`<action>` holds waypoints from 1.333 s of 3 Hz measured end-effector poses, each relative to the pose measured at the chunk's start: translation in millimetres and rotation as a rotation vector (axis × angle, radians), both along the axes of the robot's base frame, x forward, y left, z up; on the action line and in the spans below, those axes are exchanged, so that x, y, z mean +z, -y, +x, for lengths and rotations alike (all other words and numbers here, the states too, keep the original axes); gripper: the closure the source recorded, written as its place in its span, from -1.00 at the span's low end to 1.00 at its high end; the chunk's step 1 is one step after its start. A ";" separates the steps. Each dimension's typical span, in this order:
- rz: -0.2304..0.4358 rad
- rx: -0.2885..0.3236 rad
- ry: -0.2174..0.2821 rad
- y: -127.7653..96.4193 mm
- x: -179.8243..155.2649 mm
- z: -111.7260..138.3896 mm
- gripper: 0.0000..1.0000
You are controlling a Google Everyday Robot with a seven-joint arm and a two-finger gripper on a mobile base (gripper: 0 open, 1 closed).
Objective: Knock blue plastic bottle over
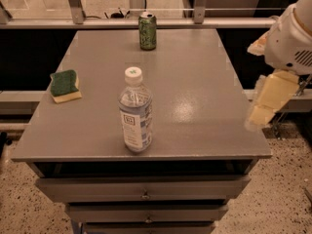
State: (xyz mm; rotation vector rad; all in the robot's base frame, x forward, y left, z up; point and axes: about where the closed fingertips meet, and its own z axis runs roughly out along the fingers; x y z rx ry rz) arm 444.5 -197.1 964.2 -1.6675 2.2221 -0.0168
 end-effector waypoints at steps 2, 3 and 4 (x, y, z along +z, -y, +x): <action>0.243 -0.074 0.020 -44.6 -4.9 14.2 -1.00; 0.474 -0.111 0.035 -91.3 -2.9 10.9 -1.00; 0.627 -0.128 0.044 -130.3 -9.9 15.5 -1.00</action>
Offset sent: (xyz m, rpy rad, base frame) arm 0.0234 0.0716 0.0002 0.4712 -0.0230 -0.1324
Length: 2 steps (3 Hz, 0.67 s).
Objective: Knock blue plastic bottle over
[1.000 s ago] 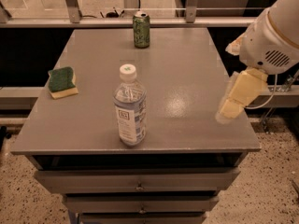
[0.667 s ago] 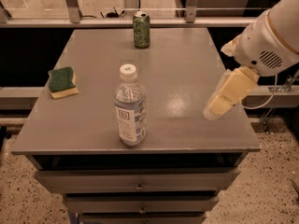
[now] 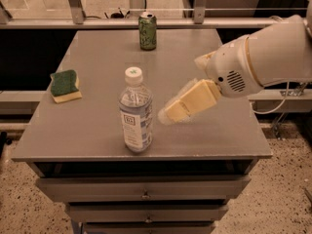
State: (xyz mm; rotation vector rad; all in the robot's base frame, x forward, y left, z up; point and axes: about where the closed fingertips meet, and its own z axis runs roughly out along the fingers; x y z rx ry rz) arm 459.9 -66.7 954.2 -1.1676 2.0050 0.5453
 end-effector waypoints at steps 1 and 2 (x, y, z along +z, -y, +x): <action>0.110 0.004 0.006 -36.0 -12.6 2.8 -1.00; 0.189 -0.002 0.010 -63.8 -24.2 4.0 -1.00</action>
Offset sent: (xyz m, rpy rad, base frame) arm 0.0087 0.0919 -0.0420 0.2910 -0.0061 -0.0191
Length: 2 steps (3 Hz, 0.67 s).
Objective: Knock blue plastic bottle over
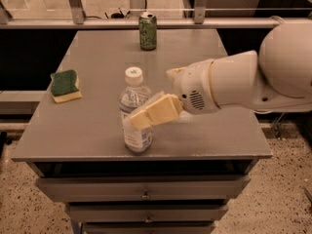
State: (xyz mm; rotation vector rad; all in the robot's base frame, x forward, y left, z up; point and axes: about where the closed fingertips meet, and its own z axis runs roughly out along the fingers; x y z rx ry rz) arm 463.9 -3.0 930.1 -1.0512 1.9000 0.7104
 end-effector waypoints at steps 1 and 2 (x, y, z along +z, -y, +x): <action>0.051 -0.027 0.004 -14.1 -8.0 9.3 -1.00; 0.058 -0.071 0.008 -3.8 -17.5 27.1 -1.00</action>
Offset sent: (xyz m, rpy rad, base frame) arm 0.0506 -0.0120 -0.0337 0.0712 -0.0022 -0.1255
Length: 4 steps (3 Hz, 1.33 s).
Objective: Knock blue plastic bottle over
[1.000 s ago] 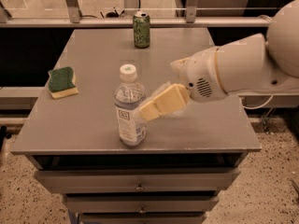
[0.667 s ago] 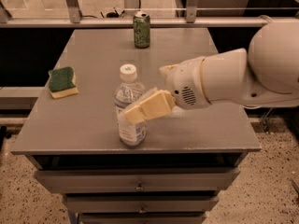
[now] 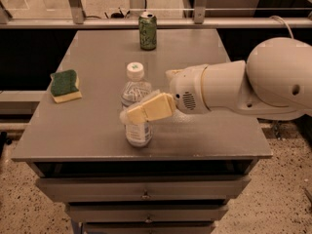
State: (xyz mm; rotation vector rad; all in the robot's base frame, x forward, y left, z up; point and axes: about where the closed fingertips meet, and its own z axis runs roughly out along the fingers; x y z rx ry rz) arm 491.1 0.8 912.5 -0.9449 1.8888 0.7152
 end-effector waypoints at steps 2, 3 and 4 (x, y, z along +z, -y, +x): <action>0.011 -0.098 0.033 43.9 -13.8 92.8 -1.00; 0.020 -0.119 0.071 55.0 -4.6 122.9 -1.00; 0.031 -0.126 0.089 58.1 -1.0 137.7 -1.00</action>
Offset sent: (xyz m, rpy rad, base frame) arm 0.1411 -0.0692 -0.0187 0.0212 -0.0510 -0.1469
